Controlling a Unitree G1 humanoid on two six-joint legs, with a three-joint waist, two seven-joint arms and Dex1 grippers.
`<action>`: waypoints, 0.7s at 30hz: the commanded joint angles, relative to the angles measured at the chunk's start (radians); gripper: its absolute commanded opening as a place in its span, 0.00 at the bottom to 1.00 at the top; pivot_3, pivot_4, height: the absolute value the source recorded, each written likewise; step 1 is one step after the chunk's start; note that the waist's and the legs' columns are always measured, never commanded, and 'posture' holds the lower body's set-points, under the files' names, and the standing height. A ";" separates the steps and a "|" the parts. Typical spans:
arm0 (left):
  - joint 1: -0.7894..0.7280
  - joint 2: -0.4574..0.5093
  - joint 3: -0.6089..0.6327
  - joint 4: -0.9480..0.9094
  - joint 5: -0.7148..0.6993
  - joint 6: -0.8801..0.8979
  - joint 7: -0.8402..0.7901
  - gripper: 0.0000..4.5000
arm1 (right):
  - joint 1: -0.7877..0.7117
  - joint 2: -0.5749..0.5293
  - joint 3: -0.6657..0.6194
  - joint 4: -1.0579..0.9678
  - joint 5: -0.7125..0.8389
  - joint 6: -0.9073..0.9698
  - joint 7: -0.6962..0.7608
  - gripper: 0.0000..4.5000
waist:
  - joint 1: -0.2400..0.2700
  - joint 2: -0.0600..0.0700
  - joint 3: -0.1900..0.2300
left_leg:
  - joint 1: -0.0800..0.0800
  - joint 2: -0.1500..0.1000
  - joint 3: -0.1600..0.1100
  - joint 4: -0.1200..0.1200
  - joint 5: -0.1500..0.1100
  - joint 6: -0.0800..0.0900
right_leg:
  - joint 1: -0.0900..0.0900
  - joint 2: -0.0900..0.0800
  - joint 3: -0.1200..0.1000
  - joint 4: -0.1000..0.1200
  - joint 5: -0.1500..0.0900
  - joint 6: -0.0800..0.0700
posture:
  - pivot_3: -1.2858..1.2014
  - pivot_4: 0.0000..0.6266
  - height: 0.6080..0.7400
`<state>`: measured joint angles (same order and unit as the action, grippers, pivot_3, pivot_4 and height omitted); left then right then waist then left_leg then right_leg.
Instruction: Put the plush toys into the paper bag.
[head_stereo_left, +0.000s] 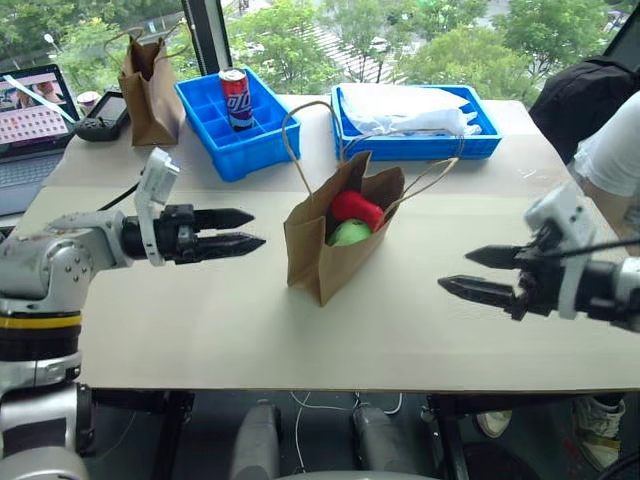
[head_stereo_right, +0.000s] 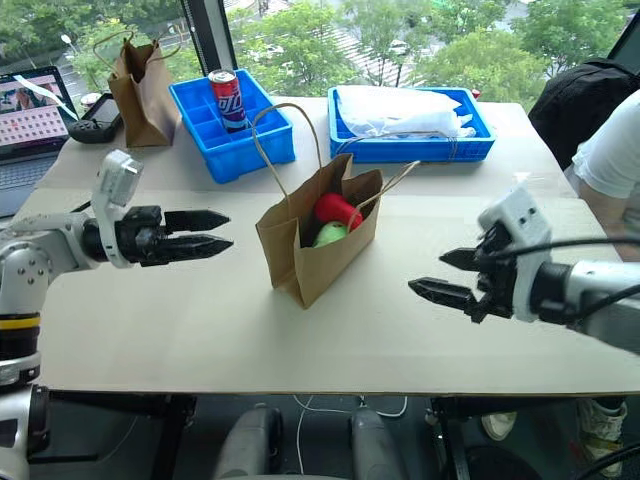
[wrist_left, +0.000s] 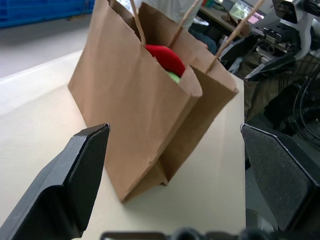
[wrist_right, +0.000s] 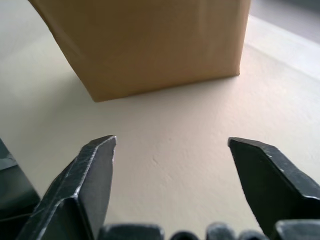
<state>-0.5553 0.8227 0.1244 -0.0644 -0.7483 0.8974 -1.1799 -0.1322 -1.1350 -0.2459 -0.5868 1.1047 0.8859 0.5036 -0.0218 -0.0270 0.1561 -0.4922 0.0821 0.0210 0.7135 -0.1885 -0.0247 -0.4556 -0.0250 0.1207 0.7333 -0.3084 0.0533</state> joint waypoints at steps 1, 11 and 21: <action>0.037 -0.062 -0.008 -0.098 0.002 -0.061 0.051 1.00 | -0.052 0.130 0.111 -0.036 -0.196 -0.169 0.011 0.54 | 0.002 0.000 0.000 | 0.000 0.000 0.000 0.001 0.000 0.000 | 0.001 0.000 0.000 0.000 0.000 0.000 | 0.52 0.24 0.44; 0.028 -0.206 -0.043 -0.176 0.016 -0.082 0.224 1.00 | -0.169 0.415 0.288 0.037 -0.451 -0.286 -0.025 0.01 | 0.008 0.000 0.000 | -0.001 0.000 0.000 0.002 0.000 0.000 | 0.001 0.000 0.000 0.001 0.001 -0.002 | 0.52 0.24 0.44; 0.025 -0.284 -0.110 -0.226 0.010 -0.068 0.291 1.00 | -0.245 0.623 0.390 0.092 -0.586 -0.312 -0.053 0.01 | 0.007 0.000 0.000 | 0.000 0.000 0.000 0.002 0.000 0.000 | 0.001 0.000 0.000 0.001 0.002 -0.003 | 0.52 0.24 0.44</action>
<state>-0.5190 0.5426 0.0166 -0.2467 -0.7279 0.8310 -0.8957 -0.3547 -0.5271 0.1496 -0.4953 0.5506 0.6114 0.4541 -0.0150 -0.0273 0.1562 -0.4927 0.0818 0.0206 0.7153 -0.1882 -0.0249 -0.4547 -0.0247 0.1206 0.7347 -0.3065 0.0507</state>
